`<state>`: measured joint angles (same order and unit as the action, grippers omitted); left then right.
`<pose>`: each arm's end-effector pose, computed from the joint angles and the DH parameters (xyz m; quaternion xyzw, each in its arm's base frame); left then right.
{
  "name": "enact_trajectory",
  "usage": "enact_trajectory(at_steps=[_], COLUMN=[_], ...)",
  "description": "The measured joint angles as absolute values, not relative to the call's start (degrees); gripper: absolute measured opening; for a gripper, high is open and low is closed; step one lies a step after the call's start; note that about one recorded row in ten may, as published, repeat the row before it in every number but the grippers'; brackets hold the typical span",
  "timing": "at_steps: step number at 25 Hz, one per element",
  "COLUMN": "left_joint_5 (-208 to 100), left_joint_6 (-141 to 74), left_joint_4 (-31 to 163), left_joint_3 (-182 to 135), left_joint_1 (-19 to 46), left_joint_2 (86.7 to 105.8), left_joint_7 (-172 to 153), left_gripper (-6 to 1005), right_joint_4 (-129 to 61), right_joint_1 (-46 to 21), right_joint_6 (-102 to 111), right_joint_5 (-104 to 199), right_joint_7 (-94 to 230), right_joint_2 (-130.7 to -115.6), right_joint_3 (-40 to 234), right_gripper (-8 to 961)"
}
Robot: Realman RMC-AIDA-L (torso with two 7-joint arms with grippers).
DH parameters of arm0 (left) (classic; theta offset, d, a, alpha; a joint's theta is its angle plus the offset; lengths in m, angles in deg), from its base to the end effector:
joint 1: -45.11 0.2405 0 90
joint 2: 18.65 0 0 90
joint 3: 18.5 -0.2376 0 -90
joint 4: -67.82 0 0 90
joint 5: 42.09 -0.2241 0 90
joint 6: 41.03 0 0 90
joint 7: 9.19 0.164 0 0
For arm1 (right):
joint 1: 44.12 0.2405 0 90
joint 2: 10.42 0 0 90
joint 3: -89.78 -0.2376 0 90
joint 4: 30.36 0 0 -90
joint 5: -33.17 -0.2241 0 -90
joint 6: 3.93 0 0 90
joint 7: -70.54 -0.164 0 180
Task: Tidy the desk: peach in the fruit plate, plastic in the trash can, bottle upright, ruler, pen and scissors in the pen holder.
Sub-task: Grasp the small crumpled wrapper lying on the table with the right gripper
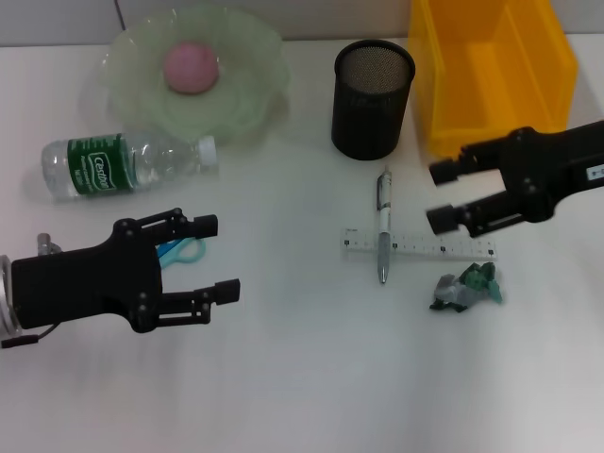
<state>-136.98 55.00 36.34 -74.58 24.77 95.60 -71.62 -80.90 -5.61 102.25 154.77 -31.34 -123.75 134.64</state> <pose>-0.2696 0.2818 -0.0065 -0.9384 -0.1313 -0.3016 0.1057 0.1907 0.3502 0.0449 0.9674 -0.2124 -0.1381 0.0078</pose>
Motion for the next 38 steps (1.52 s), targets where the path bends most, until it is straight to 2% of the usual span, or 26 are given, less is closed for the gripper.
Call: enact_trajectory(at_steps=[3,6,14,19,23,38], left_joint_5=[-137.52,-137.52,-137.58,-137.66,-138.61,-140.8], left_joint_6=[55.05,55.06,54.92,54.07,53.88,53.61], left_joint_4=[37.17,37.28,37.33,37.32,37.49,38.91], left_joint_3=[-74.74,-74.72,-74.82,-74.84,-74.95,-74.39], left_joint_1=[24.62,24.6,24.43,24.39,24.3,24.09], left_joint_2=[95.7,95.74,96.31,96.73,96.78,96.78], left_joint_7=[-70.97,-70.96,-71.43,-71.49,-71.59,-71.22], left_gripper=[840,840,840,840,839,839], right_joint_4=[-85.2,-88.32,-91.76,-91.93,-91.7,-90.02], right_joint_1=[-3.09,-1.48,3.34,4.57,4.05,1.82], right_joint_6=[104.08,104.84,105.1,102.87,99.78,91.06], right_joint_5=[160.5,165.95,180.4,185.91,187.74,187.89], right_joint_7=[-37.72,-41.16,-45.69,-43.04,-40.97,-37.52], right_joint_2=[-122.84,-122.82,-124.87,-127.6,-129.09,-129.85], right_joint_3=[138.3,140.58,150.13,154.91,157.88,166.25], right_gripper=[814,814,813,813,813,814])
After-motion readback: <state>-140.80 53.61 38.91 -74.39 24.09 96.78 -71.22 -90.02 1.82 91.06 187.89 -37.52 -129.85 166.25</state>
